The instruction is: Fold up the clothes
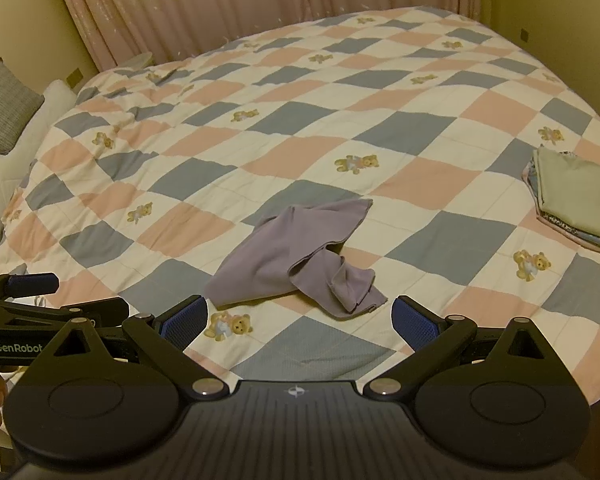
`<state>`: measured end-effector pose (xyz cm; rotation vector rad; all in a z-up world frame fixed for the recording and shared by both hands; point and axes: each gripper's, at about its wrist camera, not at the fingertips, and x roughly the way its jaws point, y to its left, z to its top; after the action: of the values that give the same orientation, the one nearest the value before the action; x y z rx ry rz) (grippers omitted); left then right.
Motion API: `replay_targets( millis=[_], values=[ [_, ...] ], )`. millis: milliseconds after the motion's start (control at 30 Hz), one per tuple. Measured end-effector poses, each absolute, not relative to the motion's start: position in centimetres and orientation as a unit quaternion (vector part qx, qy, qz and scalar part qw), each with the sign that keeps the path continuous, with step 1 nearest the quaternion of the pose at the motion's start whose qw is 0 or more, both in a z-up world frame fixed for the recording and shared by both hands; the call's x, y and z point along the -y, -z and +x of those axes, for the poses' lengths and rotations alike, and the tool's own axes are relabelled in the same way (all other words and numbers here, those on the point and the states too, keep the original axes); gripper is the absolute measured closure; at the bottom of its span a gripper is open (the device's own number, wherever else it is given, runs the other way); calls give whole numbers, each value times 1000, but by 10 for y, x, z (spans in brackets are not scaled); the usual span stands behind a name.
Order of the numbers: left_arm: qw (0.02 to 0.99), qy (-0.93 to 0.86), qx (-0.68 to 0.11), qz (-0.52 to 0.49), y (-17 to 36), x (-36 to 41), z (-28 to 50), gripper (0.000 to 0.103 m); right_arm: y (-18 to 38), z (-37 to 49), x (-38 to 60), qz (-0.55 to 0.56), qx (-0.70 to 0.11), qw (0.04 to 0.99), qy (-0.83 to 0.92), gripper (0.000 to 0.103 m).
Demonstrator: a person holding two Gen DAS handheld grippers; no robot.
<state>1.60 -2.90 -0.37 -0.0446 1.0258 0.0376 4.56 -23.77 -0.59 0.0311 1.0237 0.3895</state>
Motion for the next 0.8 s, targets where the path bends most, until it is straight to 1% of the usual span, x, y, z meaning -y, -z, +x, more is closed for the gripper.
replay_targets(
  millis=[800],
  values=[
    [865,-11,-502,-16,10,29,27,1,12,57,240,20,-496,850,-179,2]
  ],
)
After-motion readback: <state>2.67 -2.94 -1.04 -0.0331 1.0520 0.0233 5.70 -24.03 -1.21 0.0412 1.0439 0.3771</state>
